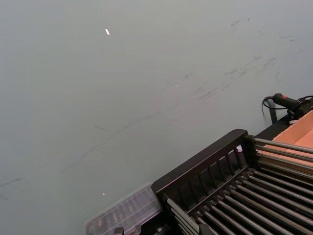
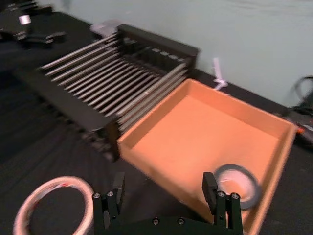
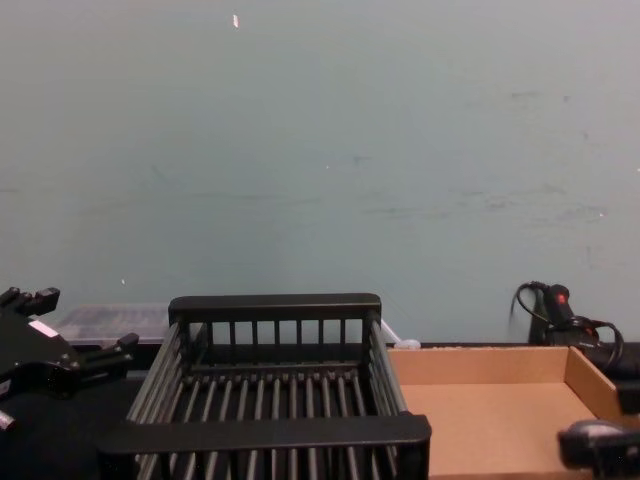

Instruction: Pick up the white tape and place it into the black box , Pick up the silver tape and place it into the brown box.

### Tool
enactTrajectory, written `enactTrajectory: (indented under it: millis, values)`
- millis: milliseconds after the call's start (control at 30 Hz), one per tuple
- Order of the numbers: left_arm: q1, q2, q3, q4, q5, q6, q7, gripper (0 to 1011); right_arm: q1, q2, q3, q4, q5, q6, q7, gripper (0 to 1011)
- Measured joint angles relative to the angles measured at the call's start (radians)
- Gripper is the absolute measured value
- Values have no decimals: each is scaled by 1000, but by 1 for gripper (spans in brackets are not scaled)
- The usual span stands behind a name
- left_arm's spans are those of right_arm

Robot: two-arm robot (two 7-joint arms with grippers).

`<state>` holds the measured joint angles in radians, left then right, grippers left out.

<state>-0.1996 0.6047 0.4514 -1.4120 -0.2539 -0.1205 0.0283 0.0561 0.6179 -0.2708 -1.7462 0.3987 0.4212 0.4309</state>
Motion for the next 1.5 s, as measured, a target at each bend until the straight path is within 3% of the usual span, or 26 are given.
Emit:
enactTrajectory:
  millis: [267,667,1067,1500]
  values:
    - [0,0,0,0,0,0,0,1001,11,47,-80,-20,-7,-19,71,1002]
    - [0,0,0,0,0,0,0,1001,68,73,-193,1,-36,-30,128,1002]
    - [0,0,0,0,0,0,0,1001,106,75,-267,32,-64,-38,148,1002]
    - [0,0,0,0,0,0,0,1001,132,47,-309,78,-84,-32,146,1002]
